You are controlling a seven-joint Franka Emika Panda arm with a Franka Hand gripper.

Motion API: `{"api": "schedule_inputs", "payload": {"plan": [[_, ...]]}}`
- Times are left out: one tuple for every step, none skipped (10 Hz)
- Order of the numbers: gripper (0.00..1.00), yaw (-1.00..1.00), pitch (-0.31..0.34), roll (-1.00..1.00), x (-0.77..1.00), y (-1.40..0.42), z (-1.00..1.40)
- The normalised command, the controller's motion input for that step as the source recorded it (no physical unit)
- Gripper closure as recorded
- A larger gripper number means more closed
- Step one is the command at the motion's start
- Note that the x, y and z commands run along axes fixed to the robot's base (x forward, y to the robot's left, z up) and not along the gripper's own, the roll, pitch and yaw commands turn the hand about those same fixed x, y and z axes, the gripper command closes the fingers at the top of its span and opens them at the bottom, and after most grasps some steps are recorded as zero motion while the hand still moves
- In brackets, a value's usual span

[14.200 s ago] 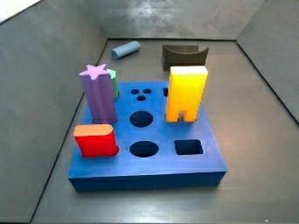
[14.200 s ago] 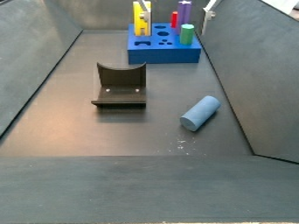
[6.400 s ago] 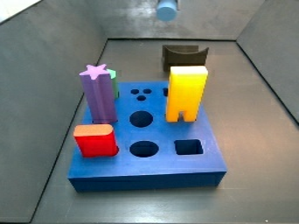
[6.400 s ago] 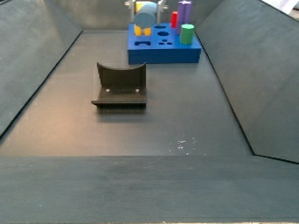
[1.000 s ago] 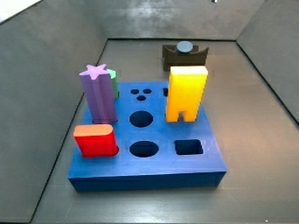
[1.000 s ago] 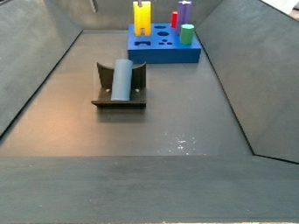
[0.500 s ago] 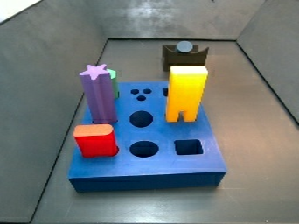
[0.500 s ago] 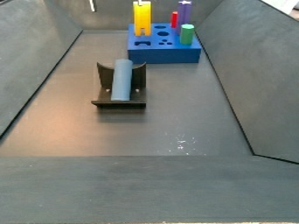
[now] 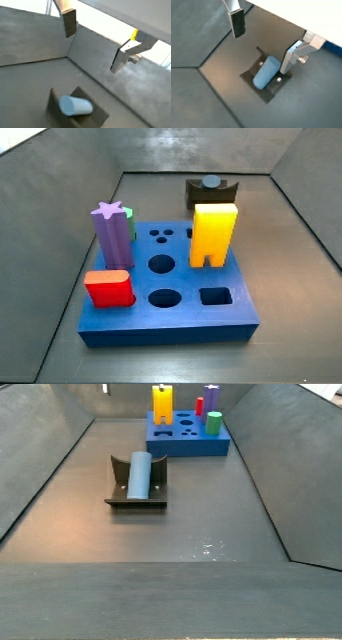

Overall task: Pick up the oval object. Move up. Place the oval object on the fixture. Regrasp the oval object. Move to above the board. Insert the oval object.
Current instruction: Regrasp the oval object.

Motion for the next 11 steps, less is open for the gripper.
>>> {"api": "schedule_inputs", "payload": {"plan": [[0.0, 0.03, 0.063, 1.0, 0.06, -0.03, 0.0], [0.0, 0.04, 0.089, 1.0, 0.07, -0.03, -0.01], [0.0, 0.06, 0.133, 1.0, 0.08, -0.03, -0.01], [0.0, 0.08, 0.143, 0.85, 0.09, -0.04, -0.01], [0.0, 0.1, 0.143, 0.71, 0.09, -0.04, -0.01], [0.0, 0.13, 0.128, 0.39, 0.09, -0.04, -0.01], [0.0, 0.15, 0.121, 0.28, 0.08, -0.03, -0.01], [0.0, 0.24, 0.092, 0.18, 0.03, 0.08, -1.0], [0.0, 0.24, 0.052, 0.15, 0.03, 0.08, -1.0], [0.0, 0.22, 0.001, 0.14, 0.05, 0.07, -1.0], [0.0, 0.2, -0.046, 0.12, 0.06, 0.06, -1.0]]}}
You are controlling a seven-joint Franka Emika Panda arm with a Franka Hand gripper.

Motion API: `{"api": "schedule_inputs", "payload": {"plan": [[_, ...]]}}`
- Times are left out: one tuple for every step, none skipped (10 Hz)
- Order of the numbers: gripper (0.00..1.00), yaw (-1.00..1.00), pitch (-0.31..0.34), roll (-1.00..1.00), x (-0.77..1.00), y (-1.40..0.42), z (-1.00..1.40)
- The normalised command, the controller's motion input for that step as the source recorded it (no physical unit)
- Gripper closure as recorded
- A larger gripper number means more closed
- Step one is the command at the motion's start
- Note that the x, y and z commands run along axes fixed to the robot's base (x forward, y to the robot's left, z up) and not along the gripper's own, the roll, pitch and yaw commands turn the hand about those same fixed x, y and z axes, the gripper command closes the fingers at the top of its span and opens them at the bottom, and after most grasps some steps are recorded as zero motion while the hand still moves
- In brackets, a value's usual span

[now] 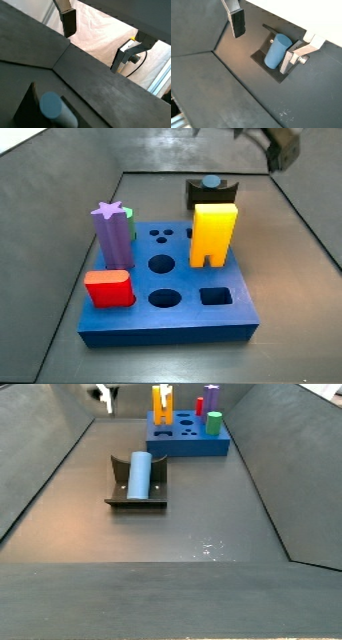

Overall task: Pick up the oval object. Move up. Place the oval object on the fixture. Regrasp the oval object. Move to above the board. Insert the oval object.
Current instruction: Regrasp the oval object.

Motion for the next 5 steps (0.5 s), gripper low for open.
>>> {"api": "schedule_inputs", "payload": {"plan": [[0.0, 0.16, -0.089, 0.11, 0.07, 0.06, -1.0], [0.0, 0.13, -0.123, 0.09, 0.07, 0.06, -1.0], [0.0, 0.09, -0.145, 0.08, 0.08, 0.06, -1.0], [0.0, 0.04, -0.151, 0.08, 0.09, 0.05, -1.0], [0.0, 0.01, -0.144, 0.08, 0.1, 0.05, -1.0]]}}
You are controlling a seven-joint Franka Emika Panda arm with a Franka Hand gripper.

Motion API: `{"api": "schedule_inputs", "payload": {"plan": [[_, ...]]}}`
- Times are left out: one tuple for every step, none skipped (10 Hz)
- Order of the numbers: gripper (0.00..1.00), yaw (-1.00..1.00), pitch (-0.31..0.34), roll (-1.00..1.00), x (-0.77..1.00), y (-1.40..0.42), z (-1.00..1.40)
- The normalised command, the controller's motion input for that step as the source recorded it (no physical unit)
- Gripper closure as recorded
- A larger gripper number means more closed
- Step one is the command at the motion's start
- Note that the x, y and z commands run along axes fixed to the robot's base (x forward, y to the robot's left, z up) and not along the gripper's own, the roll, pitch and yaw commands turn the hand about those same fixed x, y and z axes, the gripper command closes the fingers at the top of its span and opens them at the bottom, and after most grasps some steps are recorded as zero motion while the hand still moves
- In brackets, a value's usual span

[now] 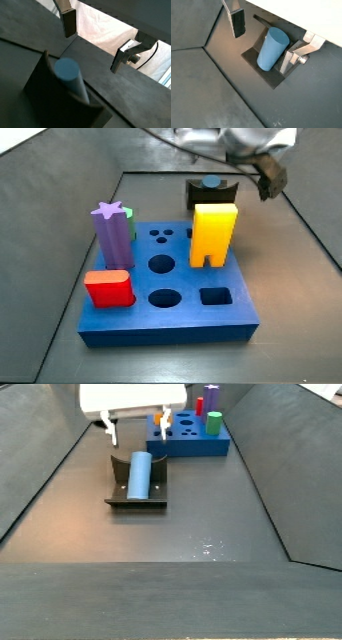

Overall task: Pick up the oval object. Move up. Place the oval object on the fixture. Regrasp the oval object. Move to above the board. Insert the oval object.
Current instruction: Regrasp the oval object.

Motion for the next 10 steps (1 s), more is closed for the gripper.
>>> {"api": "schedule_inputs", "payload": {"plan": [[0.0, -0.03, -0.121, 0.08, 0.11, 0.04, -0.98], [0.0, -0.05, -0.097, 0.08, 0.1, 0.03, -0.82], [0.0, -0.06, -0.065, 0.07, 0.09, 0.02, -0.66], [0.0, -0.06, -0.037, 0.07, 0.08, 0.01, -0.5], [0.0, -0.06, -0.005, 0.07, 0.08, 0.01, -0.31], [0.0, -0.04, 0.022, 0.06, 0.05, 0.0, -0.21], [0.0, -0.04, 0.025, 0.06, 0.02, 0.0, -0.18], [0.0, -0.03, 0.024, 0.05, 0.01, 0.0, -0.17], [0.0, -0.02, 0.025, 0.05, 0.01, 0.0, -0.17], [0.0, -0.01, 0.025, 0.05, 0.01, 0.0, -0.17]]}}
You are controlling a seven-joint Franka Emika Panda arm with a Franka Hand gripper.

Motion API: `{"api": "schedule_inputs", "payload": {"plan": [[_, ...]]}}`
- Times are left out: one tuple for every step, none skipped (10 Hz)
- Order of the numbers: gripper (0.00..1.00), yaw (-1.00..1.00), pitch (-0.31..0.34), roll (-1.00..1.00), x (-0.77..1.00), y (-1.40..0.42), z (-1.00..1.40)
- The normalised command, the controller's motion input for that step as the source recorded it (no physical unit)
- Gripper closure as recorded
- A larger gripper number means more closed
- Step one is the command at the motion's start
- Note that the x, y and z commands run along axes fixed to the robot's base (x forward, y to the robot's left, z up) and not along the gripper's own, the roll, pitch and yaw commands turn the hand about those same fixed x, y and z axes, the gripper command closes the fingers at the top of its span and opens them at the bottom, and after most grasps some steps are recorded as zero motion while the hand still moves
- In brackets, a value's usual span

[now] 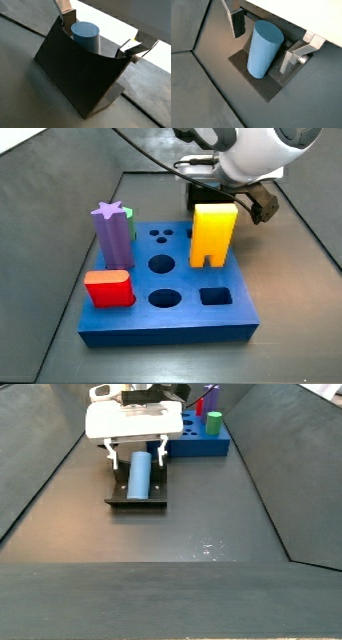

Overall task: Pick up the oval object. Move up. Place the oval object on the fixture. Regrasp the oval object. Move to above the board. Insert the oval object.
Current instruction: Regrasp the oval object, then move to above the board.

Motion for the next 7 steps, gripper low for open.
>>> {"api": "schedule_inputs", "payload": {"plan": [[0.0, -0.01, 0.025, 0.05, 0.01, 0.0, -0.17], [1.0, 0.0, 0.0, 0.0, 0.0, 0.0, 0.0], [1.0, 0.29, -0.39, -0.08, -0.28, -0.11, 1.0], [1.0, 0.28, -0.39, -0.08, -0.28, -0.11, 1.0], [1.0, 0.14, -0.419, -0.08, -0.28, -0.1, 1.0], [1.0, 0.04, -0.412, -0.07, -0.27, -0.09, 1.0], [1.0, -0.06, -0.386, -0.07, -0.26, -0.09, 1.0]]}}
